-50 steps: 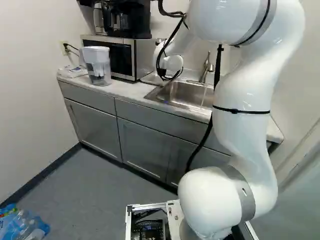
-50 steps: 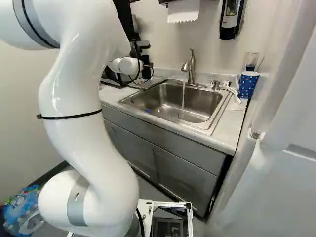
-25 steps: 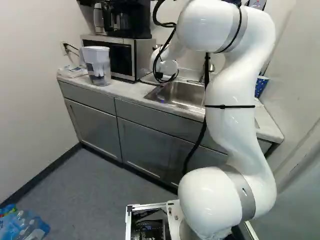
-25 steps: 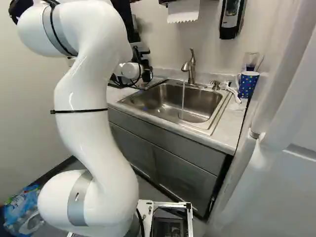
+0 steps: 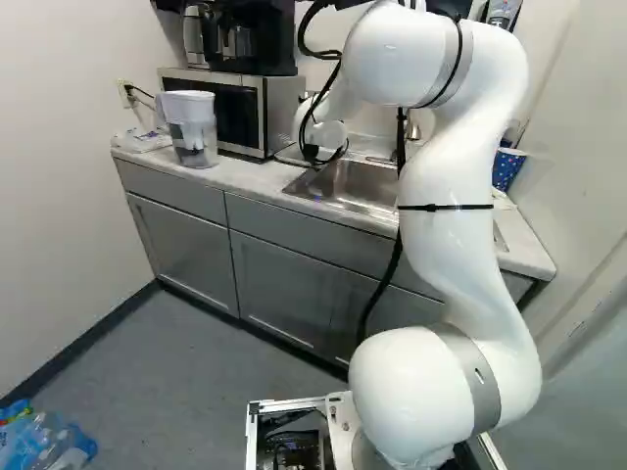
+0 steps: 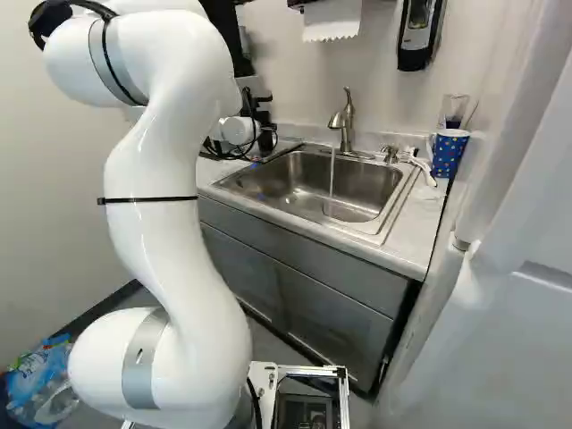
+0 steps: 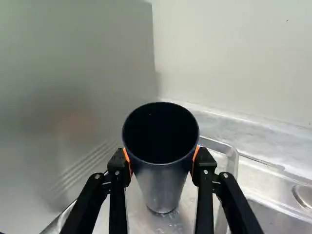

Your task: Rinse the cup and place it in the tray

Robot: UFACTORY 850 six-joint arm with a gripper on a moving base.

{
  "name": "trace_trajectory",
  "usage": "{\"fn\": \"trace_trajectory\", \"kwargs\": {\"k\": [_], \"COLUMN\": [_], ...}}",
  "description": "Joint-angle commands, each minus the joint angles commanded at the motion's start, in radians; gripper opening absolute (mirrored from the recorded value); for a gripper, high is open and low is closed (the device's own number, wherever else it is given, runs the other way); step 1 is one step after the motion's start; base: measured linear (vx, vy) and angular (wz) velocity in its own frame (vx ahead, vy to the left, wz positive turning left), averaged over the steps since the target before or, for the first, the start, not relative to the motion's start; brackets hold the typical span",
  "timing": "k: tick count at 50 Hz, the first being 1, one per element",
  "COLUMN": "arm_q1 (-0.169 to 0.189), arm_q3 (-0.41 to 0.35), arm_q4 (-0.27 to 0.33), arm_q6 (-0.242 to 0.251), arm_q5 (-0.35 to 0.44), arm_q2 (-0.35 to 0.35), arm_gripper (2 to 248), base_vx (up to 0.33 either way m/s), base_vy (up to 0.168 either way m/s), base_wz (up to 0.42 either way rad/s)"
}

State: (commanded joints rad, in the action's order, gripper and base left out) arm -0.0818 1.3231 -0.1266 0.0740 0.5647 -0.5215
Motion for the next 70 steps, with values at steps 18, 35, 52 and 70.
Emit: {"fn": "trace_trajectory", "kwargs": {"k": [18, 35, 52, 70], "arm_q1": [0.0, 0.0, 0.0, 0.0], "arm_q3": [0.0, 0.0, 0.0, 0.0], "arm_q4": [0.0, 0.0, 0.0, 0.0], "arm_q6": [0.0, 0.0, 0.0, 0.0], "arm_q5": [-0.035, -0.038, -0.038, -0.038], "arm_q2": [0.0, 0.0, 0.0, 0.0], "arm_gripper": [126, 126, 150, 247], "base_vx": [0.0, 0.0, 0.0, 0.0], "base_vy": [0.0, 0.0, 0.0, 0.0], "base_wz": [0.0, 0.0, 0.0, 0.0]}}
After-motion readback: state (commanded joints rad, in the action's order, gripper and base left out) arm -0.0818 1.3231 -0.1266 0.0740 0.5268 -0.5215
